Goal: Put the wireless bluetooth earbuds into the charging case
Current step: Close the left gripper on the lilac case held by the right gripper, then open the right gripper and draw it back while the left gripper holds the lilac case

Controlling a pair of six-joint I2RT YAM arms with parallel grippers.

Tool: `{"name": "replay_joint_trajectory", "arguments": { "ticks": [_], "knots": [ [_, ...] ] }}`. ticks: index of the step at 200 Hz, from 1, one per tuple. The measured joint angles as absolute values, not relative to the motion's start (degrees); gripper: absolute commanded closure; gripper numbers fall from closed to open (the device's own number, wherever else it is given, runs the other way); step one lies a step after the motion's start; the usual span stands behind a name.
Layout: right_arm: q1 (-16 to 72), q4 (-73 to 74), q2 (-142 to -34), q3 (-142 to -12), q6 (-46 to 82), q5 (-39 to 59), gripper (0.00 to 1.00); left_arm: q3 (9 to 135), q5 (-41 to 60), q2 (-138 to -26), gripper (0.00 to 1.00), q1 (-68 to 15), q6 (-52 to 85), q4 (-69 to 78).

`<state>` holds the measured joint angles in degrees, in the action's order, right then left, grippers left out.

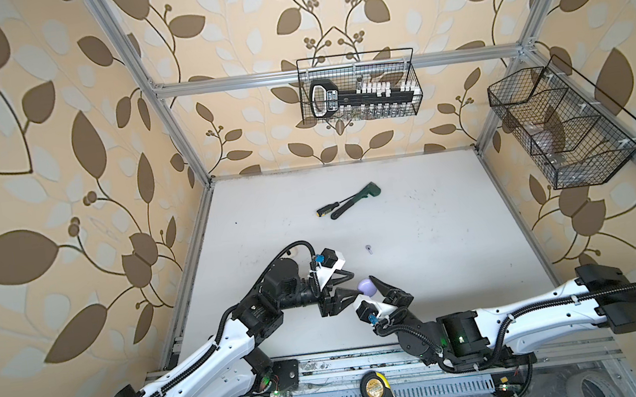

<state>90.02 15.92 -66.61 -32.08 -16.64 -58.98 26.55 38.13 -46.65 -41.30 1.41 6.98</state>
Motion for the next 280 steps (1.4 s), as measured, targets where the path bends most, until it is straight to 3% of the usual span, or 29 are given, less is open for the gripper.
{"name": "replay_joint_trajectory", "arguments": {
  "ticks": [75,113,175,217,247,280],
  "knots": [
    [90.6,18.1,-67.9,-32.1,-19.6,-61.8,0.68,28.7,40.6,-50.5,0.51,-41.3,0.3,5.5],
    [90.7,19.0,-69.1,-32.1,-21.7,-62.8,0.74,29.6,40.7,-51.7,0.53,-42.1,-0.2,4.5],
    [91.1,20.6,-70.2,-31.7,-24.7,-63.4,0.75,30.3,41.6,-53.1,0.58,-42.9,-1.6,3.8],
    [91.4,20.7,-70.2,-31.5,-25.2,-63.4,0.74,30.6,41.8,-53.6,0.70,-43.5,-2.7,3.5],
    [91.5,20.7,-70.1,-31.4,-25.2,-63.4,0.67,30.9,41.9,-53.8,0.83,-43.6,-2.6,2.9],
    [91.7,19.9,-69.6,-31.3,-25.0,-63.2,0.41,31.0,41.8,-54.0,1.00,-43.6,-2.7,2.7]
  ]
}}
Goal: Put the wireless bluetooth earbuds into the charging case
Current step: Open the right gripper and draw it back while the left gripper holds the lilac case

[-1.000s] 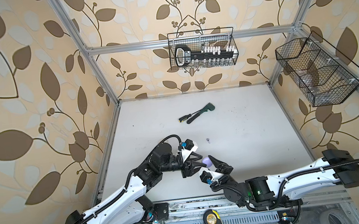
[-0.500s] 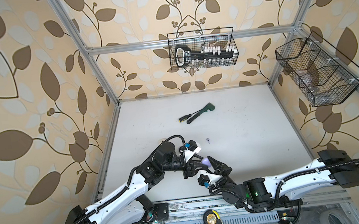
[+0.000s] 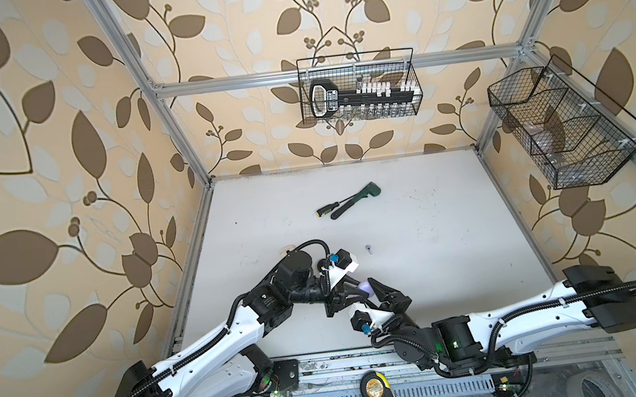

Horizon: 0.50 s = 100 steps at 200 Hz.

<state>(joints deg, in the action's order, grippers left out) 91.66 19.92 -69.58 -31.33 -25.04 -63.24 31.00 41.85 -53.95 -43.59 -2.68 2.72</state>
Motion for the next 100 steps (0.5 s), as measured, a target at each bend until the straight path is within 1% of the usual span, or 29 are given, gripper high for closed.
{"name": "replay_joint_trajectory", "arguments": {
  "ticks": [3,8,24,47,74,100],
  "knots": [
    [91.7,19.6,-69.4,-31.3,-25.0,-63.2,0.38,31.0,41.8,-53.9,1.00,-43.6,-2.7,2.7],
    [91.9,19.4,-69.0,-31.3,-24.8,-63.0,0.36,31.0,41.3,-53.8,1.00,-43.6,-3.1,2.7],
    [93.3,17.3,-66.9,-31.4,-23.0,-62.5,0.34,31.0,39.2,-52.8,1.00,-43.9,-3.9,2.5],
    [96.8,13.0,-63.3,-31.9,-19.2,-62.6,0.27,29.3,34.6,-48.0,1.00,-43.9,-4.1,3.3],
    [99.2,8.6,-58.3,-32.0,-13.6,-61.8,0.24,25.7,30.6,-40.9,1.00,-43.9,-4.1,5.1],
    [99.2,7.2,-54.5,-32.0,-9.4,-60.9,0.24,23.9,29.8,-38.0,1.00,-43.9,-4.3,6.2]
  ]
}}
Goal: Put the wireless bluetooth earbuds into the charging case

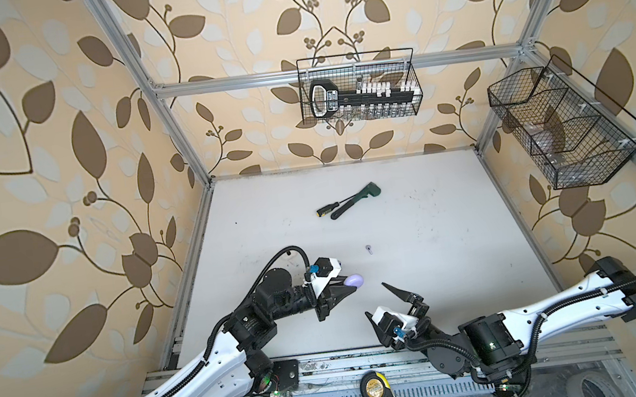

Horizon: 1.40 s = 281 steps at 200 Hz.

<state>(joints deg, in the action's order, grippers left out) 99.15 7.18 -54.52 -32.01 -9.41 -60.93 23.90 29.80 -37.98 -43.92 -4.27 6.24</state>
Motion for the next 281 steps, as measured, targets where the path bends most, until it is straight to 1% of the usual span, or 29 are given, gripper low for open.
{"name": "replay_joint_trajectory", "arguments": {
  "ticks": [7,26,40,70,127,168,204,281],
  "knots": [
    [99.1,7.4,-53.8,-32.0,-8.7,-60.5,0.23,23.7,30.0,-37.8,1.00,-43.9,-4.3,6.3],
    [97.6,8.3,-52.5,-32.1,-6.4,-58.7,0.25,23.7,30.9,-38.0,1.00,-43.9,-4.6,6.3],
    [94.3,8.5,-52.0,-32.4,-3.9,-56.3,0.27,23.7,31.6,-38.2,1.00,-43.9,-4.8,6.3],
    [87.6,8.5,-51.8,-32.6,0.6,-50.2,0.29,23.7,33.3,-38.7,1.00,-43.9,-5.5,6.3],
    [85.0,8.5,-52.2,-32.7,3.3,-43.8,0.29,23.7,35.7,-39.2,1.00,-43.9,-5.9,6.3],
    [83.8,8.4,-54.4,-33.1,4.1,-43.0,0.30,23.7,36.3,-39.3,1.00,-43.9,-6.0,6.2],
    [82.9,8.3,-54.3,-33.4,5.5,-42.6,0.33,23.7,35.8,-39.0,1.00,-43.8,-6.0,6.2],
    [80.4,5.8,-53.3,-34.5,8.9,-43.2,0.34,23.4,38.0,-37.2,1.00,-43.9,-6.3,6.3]
  ]
}}
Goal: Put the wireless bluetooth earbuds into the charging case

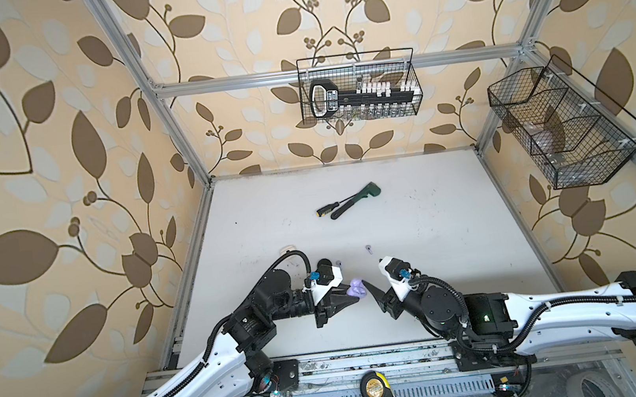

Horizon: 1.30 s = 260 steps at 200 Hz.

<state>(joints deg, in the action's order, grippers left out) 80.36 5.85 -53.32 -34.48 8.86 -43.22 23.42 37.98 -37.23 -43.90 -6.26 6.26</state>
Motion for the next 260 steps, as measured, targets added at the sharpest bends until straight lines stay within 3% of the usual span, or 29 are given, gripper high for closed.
{"name": "replay_joint_trajectory", "arguments": {
  "ticks": [96,199,222,260],
  "knots": [
    [75.5,-2.5,-55.6,-41.6,17.3,-37.3,0.32,21.2,35.7,-33.3,1.00,-43.8,-5.7,9.2],
    [54.0,-11.0,-50.5,-43.7,28.5,-26.7,0.29,18.5,33.4,-30.9,1.00,-43.3,-2.2,13.1],
    [47.7,-15.1,-54.7,-47.2,29.6,-20.8,0.30,16.0,33.3,-30.0,1.00,-38.7,1.3,17.3],
    [39.7,-21.8,-67.4,-55.7,28.6,-10.7,0.31,12.0,37.2,-34.0,1.00,-23.3,11.9,31.0]
  ]
}}
